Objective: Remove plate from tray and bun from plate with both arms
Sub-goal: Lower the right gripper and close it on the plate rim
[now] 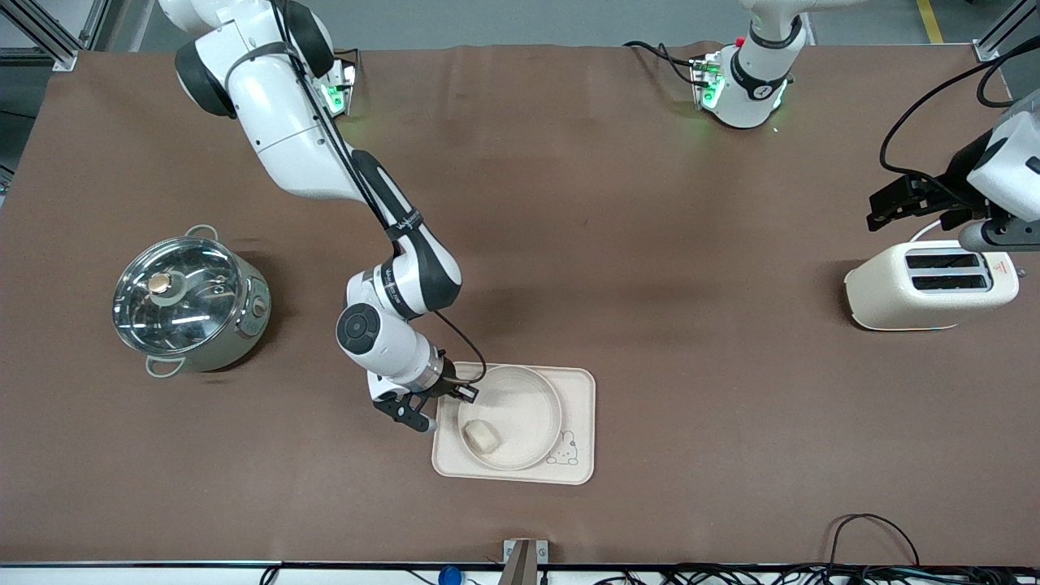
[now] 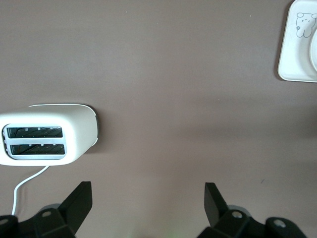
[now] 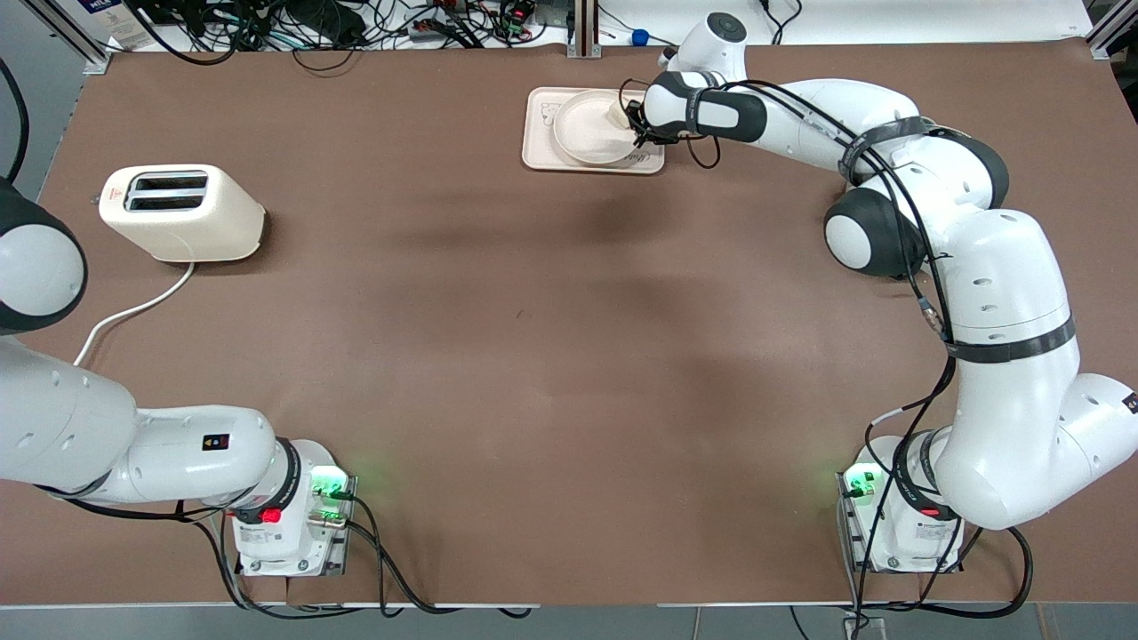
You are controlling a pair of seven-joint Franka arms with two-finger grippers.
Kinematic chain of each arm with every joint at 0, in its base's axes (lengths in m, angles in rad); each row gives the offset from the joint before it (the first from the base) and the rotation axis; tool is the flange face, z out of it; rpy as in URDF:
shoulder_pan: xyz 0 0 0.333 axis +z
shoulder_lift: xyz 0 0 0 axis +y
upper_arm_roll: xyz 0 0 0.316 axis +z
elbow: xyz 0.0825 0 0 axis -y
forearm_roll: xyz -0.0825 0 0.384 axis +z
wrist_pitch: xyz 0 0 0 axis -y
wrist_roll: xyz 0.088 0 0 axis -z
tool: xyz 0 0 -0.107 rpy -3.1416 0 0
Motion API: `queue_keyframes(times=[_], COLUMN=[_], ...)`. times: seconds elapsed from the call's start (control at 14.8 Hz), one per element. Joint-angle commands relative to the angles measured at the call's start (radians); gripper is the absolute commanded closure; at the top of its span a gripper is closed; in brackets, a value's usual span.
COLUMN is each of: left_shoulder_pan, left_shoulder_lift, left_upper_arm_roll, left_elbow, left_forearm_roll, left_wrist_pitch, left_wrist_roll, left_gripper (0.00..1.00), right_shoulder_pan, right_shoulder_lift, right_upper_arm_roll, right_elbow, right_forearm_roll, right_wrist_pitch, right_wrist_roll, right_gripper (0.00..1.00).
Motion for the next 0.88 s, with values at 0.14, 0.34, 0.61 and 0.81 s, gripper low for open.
queue_keyframes(times=[0.14,0.34,0.61,0.81], left_shoulder_pan=[-0.001,0.002,-0.004,-0.011], left_shoulder_lift=[0.015,0.015,0.021,0.05], left_upper_arm_roll=[-0.001,-0.001,-0.001,-0.001], left_elbow=[0.018,0.021,0.021,0.055], left_forearm_roll=[-0.015,-0.013,-0.008,-0.008], left_wrist_pitch=[-0.005,-0.005,-0.005,-0.002], left_wrist_roll=[0.005,0.008,0.007,0.007], left_gripper=[0.0,0.0,0.0,0.0], right_shoulder_pan=[0.019,0.02,0.013,-0.044], right_shoulder_lift=[0.0,-0.017,-0.147,-0.309], right_upper_arm_roll=[-0.004,-0.004,0.012,0.096], right_elbow=[0.026,0.021,-0.121,-0.328], right_forearm_roll=[0.018,0.027,0.034,0.034], right_wrist_pitch=[0.001,0.002,-0.018,-0.009], right_wrist_roll=[0.013,0.013,0.002,-0.015], right_gripper=[0.99,0.99,1.0,1.0])
